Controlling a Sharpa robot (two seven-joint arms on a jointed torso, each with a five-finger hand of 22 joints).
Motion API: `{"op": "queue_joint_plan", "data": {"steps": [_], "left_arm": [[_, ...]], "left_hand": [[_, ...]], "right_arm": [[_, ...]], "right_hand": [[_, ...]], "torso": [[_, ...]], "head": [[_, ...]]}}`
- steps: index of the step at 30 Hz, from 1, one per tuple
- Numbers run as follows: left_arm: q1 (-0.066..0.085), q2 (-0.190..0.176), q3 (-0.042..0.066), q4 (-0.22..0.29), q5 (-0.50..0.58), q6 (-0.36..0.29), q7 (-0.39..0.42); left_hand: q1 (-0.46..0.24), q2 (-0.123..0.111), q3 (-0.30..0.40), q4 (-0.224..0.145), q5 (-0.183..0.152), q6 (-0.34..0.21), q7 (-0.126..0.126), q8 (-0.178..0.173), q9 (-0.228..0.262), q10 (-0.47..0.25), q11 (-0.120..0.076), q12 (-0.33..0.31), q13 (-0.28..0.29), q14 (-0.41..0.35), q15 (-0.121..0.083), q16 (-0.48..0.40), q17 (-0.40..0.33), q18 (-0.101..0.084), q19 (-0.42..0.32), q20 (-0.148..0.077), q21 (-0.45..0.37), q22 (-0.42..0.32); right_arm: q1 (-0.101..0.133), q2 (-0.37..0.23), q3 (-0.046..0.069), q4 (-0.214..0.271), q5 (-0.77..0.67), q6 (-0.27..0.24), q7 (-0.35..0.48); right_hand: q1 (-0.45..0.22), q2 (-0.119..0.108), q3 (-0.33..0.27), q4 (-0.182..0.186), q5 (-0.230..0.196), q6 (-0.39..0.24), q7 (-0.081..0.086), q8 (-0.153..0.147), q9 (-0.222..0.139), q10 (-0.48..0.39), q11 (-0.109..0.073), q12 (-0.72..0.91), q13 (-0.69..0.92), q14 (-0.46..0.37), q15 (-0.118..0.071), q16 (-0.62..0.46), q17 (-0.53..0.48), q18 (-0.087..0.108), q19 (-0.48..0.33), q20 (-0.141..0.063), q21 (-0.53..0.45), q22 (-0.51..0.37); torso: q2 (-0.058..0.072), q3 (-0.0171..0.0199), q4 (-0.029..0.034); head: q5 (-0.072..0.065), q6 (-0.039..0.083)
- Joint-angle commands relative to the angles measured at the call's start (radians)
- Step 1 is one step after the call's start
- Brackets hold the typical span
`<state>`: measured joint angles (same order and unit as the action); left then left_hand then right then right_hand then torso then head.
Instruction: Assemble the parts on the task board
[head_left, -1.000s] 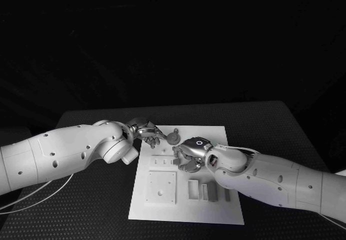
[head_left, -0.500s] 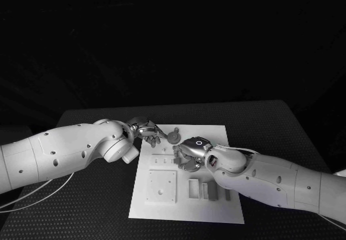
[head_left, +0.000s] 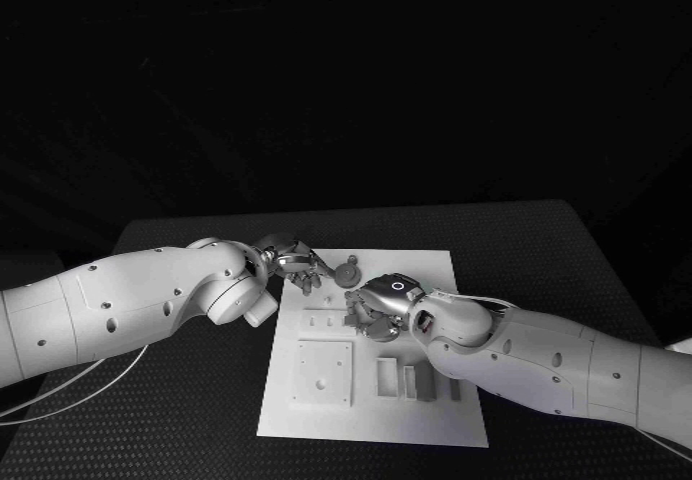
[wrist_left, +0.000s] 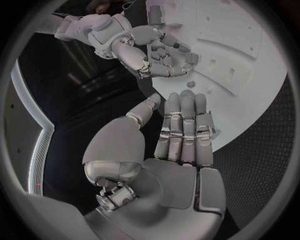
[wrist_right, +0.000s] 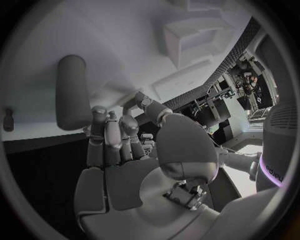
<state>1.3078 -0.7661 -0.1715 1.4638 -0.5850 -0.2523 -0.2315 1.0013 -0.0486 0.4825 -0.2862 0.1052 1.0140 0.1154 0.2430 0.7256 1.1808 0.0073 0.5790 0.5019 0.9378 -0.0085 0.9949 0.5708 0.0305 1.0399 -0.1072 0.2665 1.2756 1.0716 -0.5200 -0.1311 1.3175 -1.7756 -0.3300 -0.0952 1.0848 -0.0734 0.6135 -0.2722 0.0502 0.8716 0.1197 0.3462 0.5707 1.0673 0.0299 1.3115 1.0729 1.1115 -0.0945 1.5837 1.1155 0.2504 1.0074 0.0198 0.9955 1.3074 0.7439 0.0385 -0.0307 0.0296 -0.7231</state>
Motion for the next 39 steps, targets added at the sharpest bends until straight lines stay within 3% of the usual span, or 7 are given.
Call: {"op": "queue_joint_plan", "data": {"steps": [1, 19, 28, 39], "left_arm": [[0.001, 0.004, 0.000, 0.000, 0.006, 0.013, 0.007], [0.001, 0.004, 0.000, -0.001, 0.005, 0.020, 0.002], [0.001, 0.003, -0.005, -0.007, -0.011, 0.032, -0.029], [0.001, -0.008, -0.016, 0.026, -0.042, 0.076, -0.085]], "left_hand": [[0.006, -0.004, -0.006, -0.002, 0.006, -0.006, -0.001, -0.006, -0.001, -0.001, 0.004, -0.006, -0.001, 0.001, 0.006, -0.004, -0.001, 0.005, 0.001, 0.006, -0.007, 0.000], [0.008, -0.005, -0.007, -0.002, 0.006, -0.009, 0.000, -0.007, -0.002, -0.003, 0.004, -0.007, -0.002, -0.001, 0.007, -0.004, -0.002, 0.005, 0.000, 0.006, -0.009, 0.000], [0.002, -0.006, -0.011, 0.002, 0.006, -0.022, 0.005, -0.015, -0.005, -0.007, 0.008, -0.010, -0.003, -0.004, 0.009, -0.006, -0.005, 0.004, -0.001, 0.008, -0.015, 0.000], [-0.059, -0.028, -0.018, 0.042, -0.018, -0.013, 0.005, -0.016, -0.008, -0.013, 0.011, -0.027, -0.014, -0.014, 0.016, -0.014, -0.015, 0.006, -0.006, 0.015, -0.038, -0.003]], "right_arm": [[-0.001, 0.002, 0.000, 0.001, -0.012, -0.010, -0.006], [-0.001, 0.000, 0.000, 0.003, -0.002, -0.037, -0.022], [-0.001, -0.029, 0.001, 0.038, 0.044, -0.050, -0.030], [0.008, -0.060, 0.015, 0.081, 0.057, -0.049, -0.039]], "right_hand": [[0.005, 0.003, 0.030, 0.006, 0.000, 0.190, -0.040, 0.007, 0.005, -0.044, -0.056, 0.000, -0.004, 0.016, -0.026, 0.005, -0.006, 0.011, -0.002, 0.001, 0.003, 0.015], [-0.001, 0.004, 0.049, 0.002, 0.000, 0.199, -0.042, 0.013, 0.014, -0.038, -0.058, 0.000, -0.007, 0.017, -0.027, 0.009, -0.014, 0.011, 0.001, 0.000, 0.003, 0.015], [-0.003, 0.004, 0.053, -0.003, 0.000, 0.201, -0.042, 0.014, 0.016, -0.035, -0.059, 0.001, -0.009, 0.019, -0.028, 0.011, -0.016, 0.011, 0.002, -0.001, 0.003, 0.015], [-0.005, 0.002, 0.056, -0.006, 0.000, 0.203, -0.043, 0.014, 0.017, -0.033, -0.060, 0.000, -0.009, 0.019, -0.029, 0.012, -0.018, 0.011, 0.003, -0.002, 0.004, 0.015]], "torso": [[0.000, 0.0000, -0.0001], [0.000, -0.0002, 0.0001], [-0.001, 0.0003, -0.0005], [-0.002, 0.0003, -0.0018]], "head": [[-0.001, -0.001], [-0.002, -0.002], [-0.003, 0.004], [-0.006, 0.014]]}}
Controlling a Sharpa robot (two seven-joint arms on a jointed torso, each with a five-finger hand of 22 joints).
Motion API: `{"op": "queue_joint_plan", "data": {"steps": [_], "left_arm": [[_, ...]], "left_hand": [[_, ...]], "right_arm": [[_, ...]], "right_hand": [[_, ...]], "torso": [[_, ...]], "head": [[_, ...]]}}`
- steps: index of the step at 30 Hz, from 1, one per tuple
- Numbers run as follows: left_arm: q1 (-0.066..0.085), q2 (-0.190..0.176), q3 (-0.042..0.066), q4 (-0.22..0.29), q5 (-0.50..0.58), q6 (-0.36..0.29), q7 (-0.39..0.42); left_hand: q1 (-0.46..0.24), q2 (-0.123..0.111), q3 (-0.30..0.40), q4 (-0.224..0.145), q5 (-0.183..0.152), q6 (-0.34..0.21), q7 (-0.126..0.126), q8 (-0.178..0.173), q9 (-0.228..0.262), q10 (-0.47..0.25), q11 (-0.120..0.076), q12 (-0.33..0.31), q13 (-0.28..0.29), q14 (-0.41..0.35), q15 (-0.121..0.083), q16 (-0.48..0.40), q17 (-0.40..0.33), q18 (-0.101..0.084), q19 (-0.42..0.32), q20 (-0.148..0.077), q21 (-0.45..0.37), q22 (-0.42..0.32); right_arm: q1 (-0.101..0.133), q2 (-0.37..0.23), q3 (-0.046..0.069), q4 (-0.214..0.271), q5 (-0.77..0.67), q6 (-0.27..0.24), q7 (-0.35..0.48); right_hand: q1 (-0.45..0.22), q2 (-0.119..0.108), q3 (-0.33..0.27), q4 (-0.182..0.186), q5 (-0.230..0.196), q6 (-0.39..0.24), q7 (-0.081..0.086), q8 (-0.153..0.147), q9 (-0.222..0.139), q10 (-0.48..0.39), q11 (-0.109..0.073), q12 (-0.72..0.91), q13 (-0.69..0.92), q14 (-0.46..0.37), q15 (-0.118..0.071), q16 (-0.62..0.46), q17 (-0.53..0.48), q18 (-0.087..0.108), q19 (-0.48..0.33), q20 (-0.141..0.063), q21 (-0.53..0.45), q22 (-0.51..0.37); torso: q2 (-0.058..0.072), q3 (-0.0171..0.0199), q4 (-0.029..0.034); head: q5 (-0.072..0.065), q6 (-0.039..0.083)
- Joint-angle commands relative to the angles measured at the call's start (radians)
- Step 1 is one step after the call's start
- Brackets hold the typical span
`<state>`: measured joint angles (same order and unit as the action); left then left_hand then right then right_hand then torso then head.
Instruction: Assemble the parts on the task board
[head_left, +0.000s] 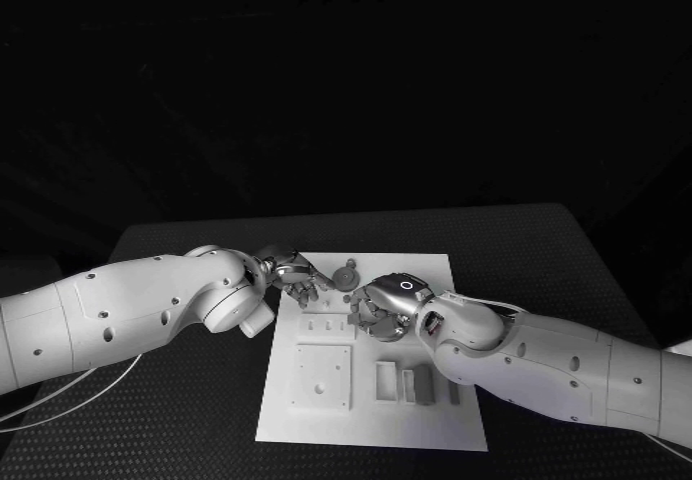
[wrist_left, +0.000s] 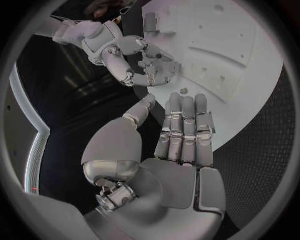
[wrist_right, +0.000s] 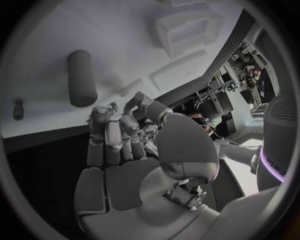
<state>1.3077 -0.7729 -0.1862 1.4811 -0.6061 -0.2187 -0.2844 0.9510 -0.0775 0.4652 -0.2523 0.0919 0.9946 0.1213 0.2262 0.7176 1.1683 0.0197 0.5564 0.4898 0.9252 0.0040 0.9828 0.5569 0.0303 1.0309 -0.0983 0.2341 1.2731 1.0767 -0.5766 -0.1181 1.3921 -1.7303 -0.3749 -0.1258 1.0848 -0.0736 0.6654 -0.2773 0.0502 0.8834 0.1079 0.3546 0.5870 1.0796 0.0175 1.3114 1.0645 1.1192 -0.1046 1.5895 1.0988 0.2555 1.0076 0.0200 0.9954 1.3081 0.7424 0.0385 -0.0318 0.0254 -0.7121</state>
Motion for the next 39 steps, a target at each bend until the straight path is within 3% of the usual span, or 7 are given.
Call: {"op": "queue_joint_plan", "data": {"steps": [1, 9, 16, 24, 39], "left_arm": [[0.001, -0.001, -0.003, 0.010, -0.021, 0.053, -0.034], [0.000, 0.003, -0.020, 0.021, -0.021, 0.096, -0.044], [0.000, 0.012, -0.024, 0.021, 0.025, 0.101, -0.014], [-0.001, 0.025, -0.025, 0.023, 0.078, 0.087, 0.020], [-0.001, 0.030, -0.025, 0.024, 0.099, 0.079, 0.025]], "left_hand": [[-0.012, 0.002, 0.000, 0.013, -0.006, 0.014, -0.004, 0.004, 0.000, -0.001, -0.002, -0.005, -0.003, -0.002, 0.004, -0.003, -0.002, 0.007, 0.003, 0.006, -0.007, 0.000], [-0.045, 0.010, 0.001, 0.047, -0.036, 0.041, -0.011, 0.002, -0.022, 0.002, -0.004, -0.016, -0.009, -0.007, 0.005, -0.003, -0.006, 0.008, 0.001, 0.009, -0.020, 0.005], [-0.056, 0.010, -0.003, 0.057, -0.040, 0.032, -0.007, -0.009, -0.033, 0.000, -0.002, -0.022, -0.012, -0.010, 0.007, -0.004, -0.007, 0.009, -0.001, 0.009, -0.025, 0.006], [-0.047, 0.027, -0.001, 0.051, -0.040, 0.019, 0.001, -0.021, -0.045, -0.005, 0.003, -0.029, -0.015, -0.017, 0.010, -0.007, -0.010, 0.008, -0.006, 0.013, -0.033, 0.009], [-0.048, 0.032, -0.009, 0.045, -0.041, -0.012, 0.014, -0.041, -0.063, -0.014, 0.012, -0.039, -0.018, -0.028, 0.017, -0.012, -0.015, 0.009, -0.012, 0.019, -0.044, 0.011]], "right_arm": [[0.004, -0.006, 0.003, 0.009, 0.011, -0.004, -0.009], [0.015, -0.022, 0.024, 0.036, 0.012, -0.007, -0.015], [0.022, -0.030, 0.039, 0.051, 0.012, -0.008, -0.016], [0.022, -0.024, 0.040, 0.055, 0.016, -0.007, -0.014], [0.022, -0.022, 0.042, 0.065, 0.019, -0.015, -0.010]], "right_hand": [[-0.005, 0.002, 0.005, -0.001, 0.000, 0.191, -0.031, 0.006, 0.001, -0.045, -0.047, 0.000, -0.001, 0.011, -0.019, 0.006, -0.002, 0.006, 0.003, -0.002, 0.004, 0.014], [-0.006, 0.001, 0.006, -0.003, 0.000, 0.192, -0.031, 0.006, 0.002, -0.045, -0.047, 0.000, -0.002, 0.011, -0.019, 0.007, -0.004, 0.006, 0.004, -0.002, 0.004, 0.014], [-0.007, -0.001, 0.007, -0.004, 0.000, 0.192, -0.031, 0.006, 0.003, -0.044, -0.048, 0.000, -0.002, 0.010, -0.019, 0.007, -0.006, 0.006, 0.004, -0.003, 0.004, 0.014], [-0.007, -0.001, 0.008, -0.004, 0.000, 0.192, -0.032, 0.006, 0.003, -0.044, -0.048, 0.000, -0.002, 0.010, -0.020, 0.007, -0.007, 0.006, 0.004, -0.003, 0.004, 0.014], [-0.008, -0.002, 0.009, -0.005, 0.000, 0.192, -0.032, 0.006, 0.004, -0.043, -0.048, 0.000, -0.003, 0.009, -0.020, 0.008, -0.009, 0.006, 0.004, -0.003, 0.004, 0.014]], "torso": [[0.000, 0.0005, -0.0004], [0.000, 0.0004, 0.0000], [0.001, -0.0004, -0.0010], [0.002, -0.0002, 0.0011], [0.002, 0.0010, 0.0014]], "head": [[-0.001, 0.003], [-0.002, 0.010], [-0.004, 0.015], [-0.003, 0.019], [-0.002, 0.018]]}}
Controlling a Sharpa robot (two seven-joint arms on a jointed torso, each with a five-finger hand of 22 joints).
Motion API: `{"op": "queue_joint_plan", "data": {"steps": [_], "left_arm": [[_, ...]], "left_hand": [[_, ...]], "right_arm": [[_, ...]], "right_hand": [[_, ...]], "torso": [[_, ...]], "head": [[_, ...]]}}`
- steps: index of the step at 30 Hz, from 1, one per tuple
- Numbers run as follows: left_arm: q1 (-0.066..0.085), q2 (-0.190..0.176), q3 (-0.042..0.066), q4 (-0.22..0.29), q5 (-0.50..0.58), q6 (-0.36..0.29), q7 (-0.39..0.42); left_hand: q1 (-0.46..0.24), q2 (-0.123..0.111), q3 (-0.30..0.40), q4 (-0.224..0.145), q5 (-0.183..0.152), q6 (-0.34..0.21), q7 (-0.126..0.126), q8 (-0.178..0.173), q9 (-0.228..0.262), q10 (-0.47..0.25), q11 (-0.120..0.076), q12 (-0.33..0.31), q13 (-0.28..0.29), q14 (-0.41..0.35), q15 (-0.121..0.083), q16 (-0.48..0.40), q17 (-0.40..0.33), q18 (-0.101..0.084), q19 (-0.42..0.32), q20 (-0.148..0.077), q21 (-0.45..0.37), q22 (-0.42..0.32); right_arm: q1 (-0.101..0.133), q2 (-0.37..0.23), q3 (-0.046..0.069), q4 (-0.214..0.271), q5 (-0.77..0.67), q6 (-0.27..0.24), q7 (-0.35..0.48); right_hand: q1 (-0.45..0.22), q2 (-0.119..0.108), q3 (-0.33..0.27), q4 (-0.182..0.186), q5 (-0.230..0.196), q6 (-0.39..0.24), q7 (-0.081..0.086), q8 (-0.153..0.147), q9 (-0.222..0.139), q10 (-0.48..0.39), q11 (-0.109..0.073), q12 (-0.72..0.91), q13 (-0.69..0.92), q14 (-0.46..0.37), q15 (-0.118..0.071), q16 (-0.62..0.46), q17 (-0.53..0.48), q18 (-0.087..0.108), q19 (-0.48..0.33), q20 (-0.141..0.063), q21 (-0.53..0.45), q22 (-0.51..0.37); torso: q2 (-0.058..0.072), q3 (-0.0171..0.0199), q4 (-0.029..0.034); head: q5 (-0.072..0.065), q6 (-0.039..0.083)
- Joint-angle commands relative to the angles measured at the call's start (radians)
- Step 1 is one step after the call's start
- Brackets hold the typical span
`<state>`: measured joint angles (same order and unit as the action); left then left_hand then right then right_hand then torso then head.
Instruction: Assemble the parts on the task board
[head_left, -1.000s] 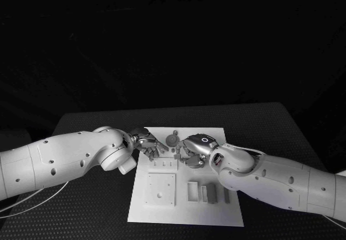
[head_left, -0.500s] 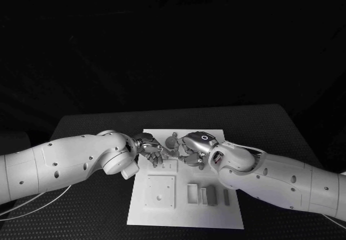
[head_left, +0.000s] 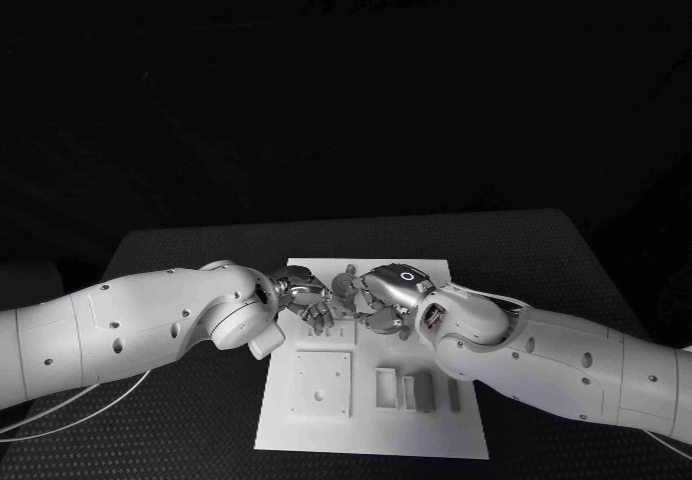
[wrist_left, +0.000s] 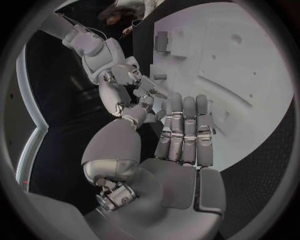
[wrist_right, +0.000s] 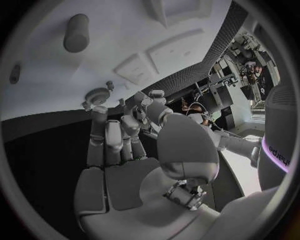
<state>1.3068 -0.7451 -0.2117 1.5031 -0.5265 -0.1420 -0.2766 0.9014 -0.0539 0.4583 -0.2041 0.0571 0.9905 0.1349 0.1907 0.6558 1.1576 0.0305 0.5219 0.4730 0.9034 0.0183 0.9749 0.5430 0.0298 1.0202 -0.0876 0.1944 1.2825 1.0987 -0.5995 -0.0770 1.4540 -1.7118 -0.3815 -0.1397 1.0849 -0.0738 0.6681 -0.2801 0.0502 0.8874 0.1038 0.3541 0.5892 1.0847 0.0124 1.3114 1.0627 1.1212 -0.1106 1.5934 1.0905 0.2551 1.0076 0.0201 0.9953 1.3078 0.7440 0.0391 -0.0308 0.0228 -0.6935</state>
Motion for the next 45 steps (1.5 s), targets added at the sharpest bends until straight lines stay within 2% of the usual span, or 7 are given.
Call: {"op": "queue_joint_plan", "data": {"steps": [1, 8, 18, 34, 45], "left_arm": [[0.000, 0.003, 0.000, 0.002, 0.019, 0.004, 0.016], [0.000, 0.005, 0.000, -0.001, 0.013, 0.004, 0.002], [0.000, 0.003, 0.000, -0.007, -0.004, -0.001, -0.014], [0.000, 0.007, 0.000, -0.014, 0.058, -0.007, 0.009], [0.000, 0.009, 0.000, -0.011, 0.068, -0.004, 0.013]], "left_hand": [[0.001, 0.009, -0.002, -0.003, -0.006, -0.009, 0.001, -0.006, -0.001, -0.003, 0.001, -0.004, -0.001, -0.006, 0.002, -0.004, -0.001, 0.009, -0.001, 0.008, -0.005, 0.001], [0.000, 0.009, -0.003, -0.002, -0.006, -0.012, 0.002, -0.008, -0.004, -0.005, 0.003, -0.006, -0.002, -0.008, 0.003, -0.005, -0.002, 0.009, -0.002, 0.009, -0.007, 0.001], [-0.019, -0.005, -0.011, 0.011, -0.006, -0.017, 0.005, -0.010, -0.011, -0.007, 0.005, -0.008, -0.002, -0.012, 0.006, -0.006, -0.004, 0.010, -0.004, 0.012, -0.014, 0.002], [-0.027, -0.017, -0.012, 0.025, -0.006, -0.046, 0.015, -0.025, -0.026, -0.018, 0.013, -0.015, -0.003, -0.023, 0.011, -0.009, -0.008, 0.012, -0.010, 0.017, -0.027, 0.003], [-0.022, -0.012, -0.009, 0.026, -0.006, -0.056, 0.018, -0.029, -0.032, -0.019, 0.016, -0.015, -0.003, -0.025, 0.012, -0.008, -0.008, 0.013, -0.010, 0.018, -0.030, 0.004]], "right_arm": [[0.000, 0.002, 0.001, 0.004, 0.003, -0.010, 0.004], [0.000, 0.002, 0.005, 0.010, 0.010, -0.019, 0.005], [0.000, -0.003, 0.015, 0.020, 0.016, -0.020, 0.008], [0.000, 0.005, 0.015, 0.021, 0.026, -0.013, 0.014], [0.000, 0.010, 0.015, 0.023, 0.026, -0.017, 0.016]], "right_hand": [[-0.008, -0.002, 0.006, -0.002, 0.000, 0.188, -0.028, 0.006, 0.002, -0.048, -0.043, -0.001, -0.001, 0.006, -0.014, 0.004, -0.001, 0.007, 0.004, -0.003, 0.004, 0.014], [-0.009, -0.003, 0.007, -0.002, 0.000, 0.188, -0.028, 0.006, 0.002, -0.048, -0.043, -0.001, -0.002, 0.007, -0.014, 0.004, -0.002, 0.007, 0.005, -0.003, 0.004, 0.014], [-0.009, -0.003, 0.008, -0.003, 0.000, 0.188, -0.028, 0.006, 0.003, -0.047, -0.043, -0.001, -0.002, 0.007, -0.014, 0.004, -0.002, 0.007, 0.005, -0.004, 0.004, 0.014], [-0.009, -0.004, 0.009, -0.003, 0.000, 0.188, -0.028, 0.006, 0.004, -0.047, -0.043, -0.001, -0.002, 0.005, -0.014, 0.005, -0.006, 0.007, 0.005, -0.004, 0.003, 0.014], [-0.009, -0.004, 0.010, -0.003, 0.000, 0.188, -0.028, 0.006, 0.004, -0.047, -0.043, -0.001, -0.003, 0.005, -0.015, 0.005, -0.007, 0.007, 0.005, -0.004, 0.003, 0.014]], "torso": [[0.000, 0.0004, 0.0003], [0.000, 0.0007, 0.0000], [0.000, 0.0000, -0.0003], [0.000, -0.0011, 0.0006], [0.000, -0.0006, 0.0001]], "head": [[0.000, 0.000], [0.001, -0.001], [0.001, -0.001], [0.001, -0.001], [0.002, -0.001]]}}
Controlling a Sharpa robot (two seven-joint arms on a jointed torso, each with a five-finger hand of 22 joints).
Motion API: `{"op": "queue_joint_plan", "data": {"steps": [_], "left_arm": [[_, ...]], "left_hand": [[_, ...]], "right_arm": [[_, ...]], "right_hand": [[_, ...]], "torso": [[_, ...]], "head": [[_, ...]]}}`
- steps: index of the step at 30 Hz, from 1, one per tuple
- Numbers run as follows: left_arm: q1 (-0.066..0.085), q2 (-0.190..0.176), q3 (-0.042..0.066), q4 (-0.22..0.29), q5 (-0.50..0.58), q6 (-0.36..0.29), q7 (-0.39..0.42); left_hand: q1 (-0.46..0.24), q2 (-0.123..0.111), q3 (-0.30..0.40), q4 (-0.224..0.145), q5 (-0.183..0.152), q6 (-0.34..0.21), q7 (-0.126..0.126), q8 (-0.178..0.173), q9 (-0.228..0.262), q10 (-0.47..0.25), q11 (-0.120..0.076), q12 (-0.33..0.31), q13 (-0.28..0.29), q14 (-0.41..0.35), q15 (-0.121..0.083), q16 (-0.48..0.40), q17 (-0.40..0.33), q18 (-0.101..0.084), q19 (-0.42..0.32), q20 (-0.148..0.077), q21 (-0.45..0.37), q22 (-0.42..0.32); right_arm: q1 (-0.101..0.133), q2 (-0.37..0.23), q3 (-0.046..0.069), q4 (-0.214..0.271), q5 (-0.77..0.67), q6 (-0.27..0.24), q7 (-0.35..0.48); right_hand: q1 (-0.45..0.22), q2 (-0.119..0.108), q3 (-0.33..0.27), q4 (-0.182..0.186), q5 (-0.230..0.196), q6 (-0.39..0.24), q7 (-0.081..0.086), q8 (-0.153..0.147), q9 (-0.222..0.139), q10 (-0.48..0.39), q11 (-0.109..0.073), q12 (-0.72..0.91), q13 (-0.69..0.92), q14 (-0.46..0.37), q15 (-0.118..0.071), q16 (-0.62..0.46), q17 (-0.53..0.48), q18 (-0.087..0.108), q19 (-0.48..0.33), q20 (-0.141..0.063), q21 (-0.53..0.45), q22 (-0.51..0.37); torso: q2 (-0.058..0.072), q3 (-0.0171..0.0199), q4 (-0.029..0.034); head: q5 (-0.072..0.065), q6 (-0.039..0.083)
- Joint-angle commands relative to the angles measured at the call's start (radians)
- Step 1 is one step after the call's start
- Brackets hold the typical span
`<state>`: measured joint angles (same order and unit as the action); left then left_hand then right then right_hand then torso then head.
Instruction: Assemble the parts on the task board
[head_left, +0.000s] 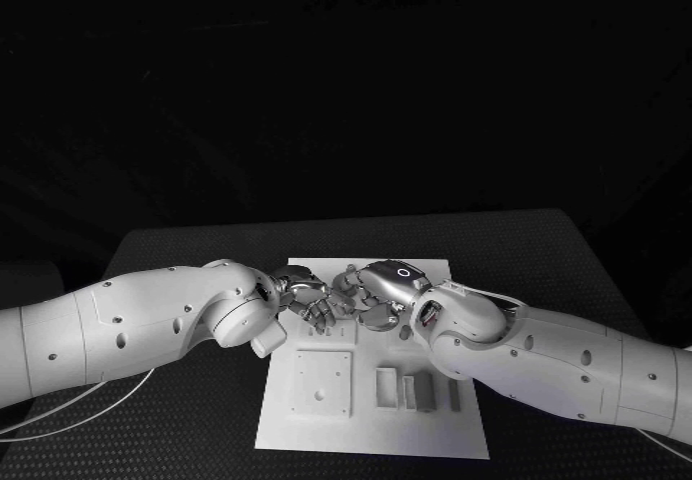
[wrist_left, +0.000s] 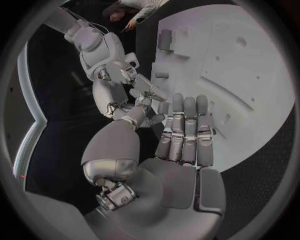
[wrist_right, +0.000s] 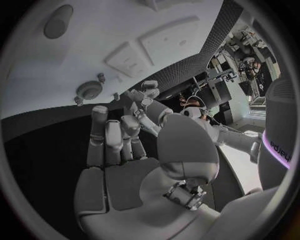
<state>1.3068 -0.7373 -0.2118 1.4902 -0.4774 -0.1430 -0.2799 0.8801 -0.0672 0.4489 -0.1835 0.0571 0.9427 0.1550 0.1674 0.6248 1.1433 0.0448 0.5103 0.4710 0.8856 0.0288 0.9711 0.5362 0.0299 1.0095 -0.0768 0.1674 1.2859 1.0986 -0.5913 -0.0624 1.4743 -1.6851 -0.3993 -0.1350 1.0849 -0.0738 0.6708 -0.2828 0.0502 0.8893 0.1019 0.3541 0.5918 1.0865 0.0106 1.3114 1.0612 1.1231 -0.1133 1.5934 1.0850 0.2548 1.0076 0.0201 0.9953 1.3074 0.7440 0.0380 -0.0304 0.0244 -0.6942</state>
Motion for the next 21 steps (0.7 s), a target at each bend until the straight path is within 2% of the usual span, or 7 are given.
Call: {"op": "queue_joint_plan", "data": {"steps": [1, 14, 21], "left_arm": [[0.000, 0.001, 0.000, 0.002, 0.019, -0.004, 0.016], [0.000, 0.003, 0.000, 0.002, 0.020, -0.013, 0.021], [0.000, 0.004, 0.000, 0.002, 0.020, -0.016, 0.017]], "left_hand": [[0.000, 0.002, 0.000, 0.005, -0.006, -0.009, -0.002, -0.006, -0.002, -0.004, 0.001, -0.003, -0.001, -0.007, 0.002, -0.004, -0.001, 0.013, 0.001, 0.008, -0.003, 0.001], [-0.004, 0.008, -0.001, 0.010, -0.006, -0.010, -0.001, -0.005, -0.005, -0.004, 0.002, -0.003, 0.000, -0.008, 0.003, -0.003, -0.001, 0.013, 0.002, 0.009, -0.005, 0.002], [0.001, 0.031, 0.000, 0.011, -0.006, -0.001, -0.004, 0.002, -0.008, -0.002, 0.000, -0.001, 0.001, -0.006, 0.002, 0.001, -0.001, 0.015, 0.004, 0.008, -0.007, 0.006]], "right_arm": [[0.000, 0.002, 0.000, 0.003, 0.000, 0.001, 0.011], [0.000, 0.005, 0.001, 0.004, 0.000, 0.002, 0.012], [0.000, 0.008, 0.001, 0.004, 0.000, 0.001, 0.011]], "right_hand": [[-0.009, -0.004, 0.007, -0.001, 0.000, 0.186, -0.026, 0.006, 0.002, -0.049, -0.041, -0.001, -0.001, 0.003, -0.012, 0.005, -0.001, 0.007, 0.005, -0.004, 0.003, 0.014], [-0.010, -0.004, 0.008, -0.001, 0.000, 0.187, -0.026, 0.006, 0.002, -0.048, -0.041, -0.002, -0.001, 0.004, -0.012, 0.005, -0.001, 0.007, 0.005, -0.004, 0.003, 0.014], [-0.010, -0.005, 0.008, -0.001, 0.000, 0.186, -0.026, 0.006, 0.003, -0.048, -0.041, -0.002, -0.002, 0.003, -0.012, 0.005, -0.002, 0.007, 0.005, -0.004, 0.003, 0.014]], "torso": [[0.000, 0.0009, -0.0005], [0.000, 0.0010, -0.0009], [0.000, 0.0008, 0.0000]], "head": [[0.000, 0.000], [0.001, 0.002], [0.001, 0.001]]}}
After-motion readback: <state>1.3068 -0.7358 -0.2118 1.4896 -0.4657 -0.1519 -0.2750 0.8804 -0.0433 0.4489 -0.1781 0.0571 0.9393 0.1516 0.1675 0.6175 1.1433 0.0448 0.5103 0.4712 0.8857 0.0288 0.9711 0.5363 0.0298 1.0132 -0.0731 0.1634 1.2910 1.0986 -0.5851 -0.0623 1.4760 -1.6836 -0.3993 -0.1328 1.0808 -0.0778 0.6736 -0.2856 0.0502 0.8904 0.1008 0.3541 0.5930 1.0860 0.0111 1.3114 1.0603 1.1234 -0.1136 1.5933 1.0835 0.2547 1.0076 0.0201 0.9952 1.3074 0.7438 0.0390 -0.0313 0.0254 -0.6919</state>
